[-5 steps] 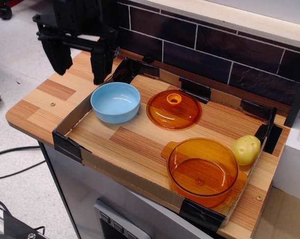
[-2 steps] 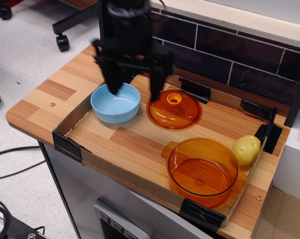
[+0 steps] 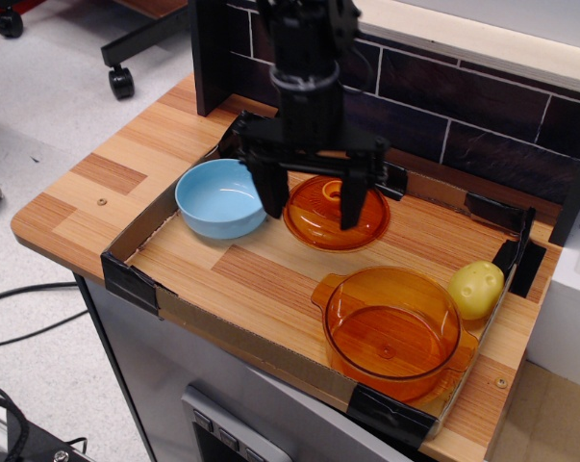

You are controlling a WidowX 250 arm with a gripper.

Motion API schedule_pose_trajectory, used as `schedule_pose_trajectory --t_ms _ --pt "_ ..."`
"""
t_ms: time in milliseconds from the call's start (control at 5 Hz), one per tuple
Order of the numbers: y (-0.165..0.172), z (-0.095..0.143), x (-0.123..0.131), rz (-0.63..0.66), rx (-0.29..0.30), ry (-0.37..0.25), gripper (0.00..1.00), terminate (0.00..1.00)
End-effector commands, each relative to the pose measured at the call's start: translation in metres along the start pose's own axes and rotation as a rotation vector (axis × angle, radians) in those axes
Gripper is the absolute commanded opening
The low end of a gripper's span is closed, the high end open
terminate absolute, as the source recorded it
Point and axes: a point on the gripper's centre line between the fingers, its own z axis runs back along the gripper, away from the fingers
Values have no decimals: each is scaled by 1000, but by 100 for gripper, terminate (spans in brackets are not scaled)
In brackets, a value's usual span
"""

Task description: Put lid on pot

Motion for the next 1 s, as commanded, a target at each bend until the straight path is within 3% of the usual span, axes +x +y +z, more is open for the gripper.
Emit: schedule_pose_trajectory --t_ms 0,400,800 --pt "-14 7 41 39 -19 -100 100 0" --pt "-10 3 63 54 -3 -117 100 0" --pt "-4 7 60 54 1 -116 100 0"
